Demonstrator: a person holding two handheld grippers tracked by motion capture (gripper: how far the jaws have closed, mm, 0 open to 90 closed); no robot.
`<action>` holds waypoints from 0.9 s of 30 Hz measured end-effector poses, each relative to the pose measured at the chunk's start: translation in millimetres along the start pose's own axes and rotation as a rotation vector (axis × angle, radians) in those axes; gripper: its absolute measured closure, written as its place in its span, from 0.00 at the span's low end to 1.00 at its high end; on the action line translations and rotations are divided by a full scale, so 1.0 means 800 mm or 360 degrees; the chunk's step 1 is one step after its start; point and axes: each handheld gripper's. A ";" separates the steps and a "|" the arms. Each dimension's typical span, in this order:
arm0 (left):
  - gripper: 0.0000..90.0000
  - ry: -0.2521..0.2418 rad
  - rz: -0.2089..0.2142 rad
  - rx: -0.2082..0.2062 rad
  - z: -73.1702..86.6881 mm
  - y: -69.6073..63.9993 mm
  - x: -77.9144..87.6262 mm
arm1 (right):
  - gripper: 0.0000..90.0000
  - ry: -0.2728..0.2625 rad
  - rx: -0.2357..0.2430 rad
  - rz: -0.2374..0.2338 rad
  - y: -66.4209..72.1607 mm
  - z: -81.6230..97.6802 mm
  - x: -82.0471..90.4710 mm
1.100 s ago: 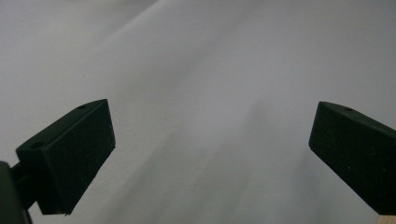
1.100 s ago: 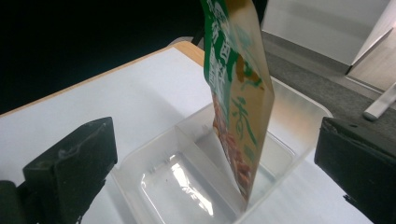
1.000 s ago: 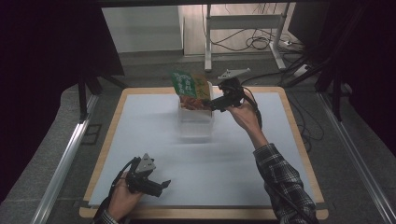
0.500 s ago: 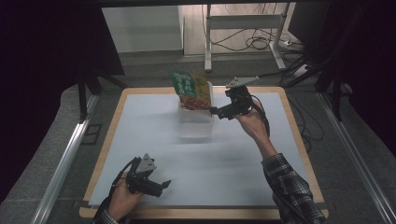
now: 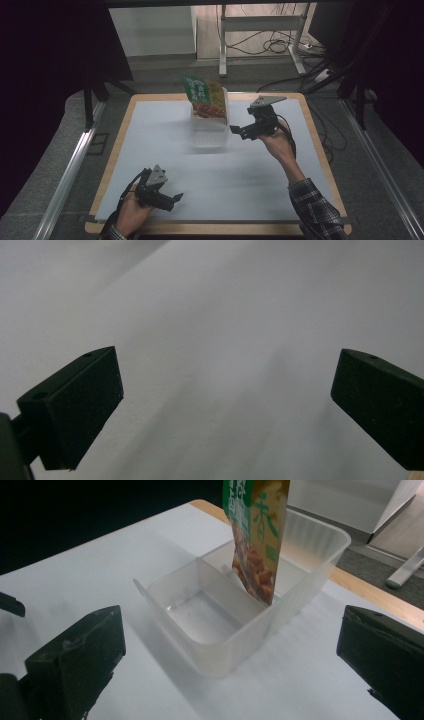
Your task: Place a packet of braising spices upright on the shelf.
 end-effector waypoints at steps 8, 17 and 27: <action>0.00 0.0005 -0.0002 -0.0005 0.000 -0.001 -0.001 | 0.00 0.0009 -0.0007 0.0020 0.000 0.025 0.014; 0.00 0.0012 -0.0005 -0.0005 0.000 0.000 -0.002 | 0.00 0.0018 -0.0015 0.0039 -0.001 0.049 0.030; 0.00 0.0005 0.0000 -0.0007 0.000 -0.001 -0.001 | 0.00 0.0012 -0.0010 0.0054 0.009 0.063 0.053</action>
Point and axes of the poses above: each handheld gripper's, and its own axes: x roughly backward along the jaws, z roughly out of its underside, y roughly to its left, and after that the axes turned 4 degrees about -x, right-handed
